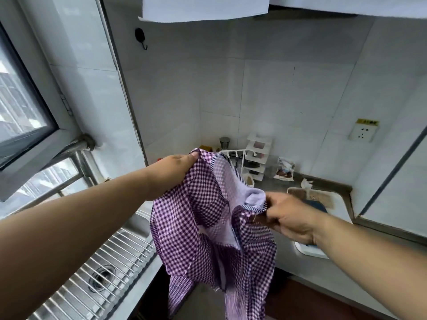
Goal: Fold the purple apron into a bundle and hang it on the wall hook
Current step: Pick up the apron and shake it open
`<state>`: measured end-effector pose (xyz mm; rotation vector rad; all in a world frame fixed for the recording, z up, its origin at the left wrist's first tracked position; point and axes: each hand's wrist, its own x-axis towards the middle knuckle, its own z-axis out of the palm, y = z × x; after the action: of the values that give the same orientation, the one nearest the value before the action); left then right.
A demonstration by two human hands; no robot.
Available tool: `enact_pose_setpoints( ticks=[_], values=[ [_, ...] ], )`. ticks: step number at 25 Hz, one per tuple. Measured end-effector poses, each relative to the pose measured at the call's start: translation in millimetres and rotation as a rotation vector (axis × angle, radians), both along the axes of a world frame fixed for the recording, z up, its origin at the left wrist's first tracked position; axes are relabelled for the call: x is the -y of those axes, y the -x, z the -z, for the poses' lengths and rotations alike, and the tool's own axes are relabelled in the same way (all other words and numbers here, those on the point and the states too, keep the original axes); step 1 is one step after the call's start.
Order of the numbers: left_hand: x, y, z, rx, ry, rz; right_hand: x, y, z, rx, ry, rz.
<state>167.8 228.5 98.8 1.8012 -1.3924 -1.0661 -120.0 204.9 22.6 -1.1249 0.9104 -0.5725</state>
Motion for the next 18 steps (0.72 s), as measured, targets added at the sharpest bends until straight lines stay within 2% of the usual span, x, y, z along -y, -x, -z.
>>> enact_pose_setpoints(
  ticks=[1, 3, 5, 8, 10, 12, 15, 18],
  values=[
    [1, 0, 1, 0.026, -0.010, 0.016, -3, -2, 8, -0.115, 0.148, -0.036],
    [0, 0, 1, 0.081, -0.033, 0.041, 0, 0, 19, -0.501, 0.547, -0.093],
    [1, -5, 2, 0.164, -0.058, 0.052, 4, 6, 20, -0.740, 0.751, -0.114],
    [0, -16, 9, 0.306, -0.083, 0.063, 11, 17, 3, -0.718, 0.799, -0.004],
    [0, -23, 15, 0.350, -0.078, 0.064, 21, 23, -7, -0.622, 0.738, 0.156],
    [1, -25, 21, 0.318, -0.035, 0.031, 29, 25, -13, -0.553, 0.633, 0.204],
    [3, -20, 26, 0.196, 0.090, -0.055, 30, 27, -18, -0.482, 0.520, 0.020],
    [2, -13, 23, 0.122, 0.164, -0.111, 27, 31, -21, -0.652, 0.573, -0.175]
  ],
)
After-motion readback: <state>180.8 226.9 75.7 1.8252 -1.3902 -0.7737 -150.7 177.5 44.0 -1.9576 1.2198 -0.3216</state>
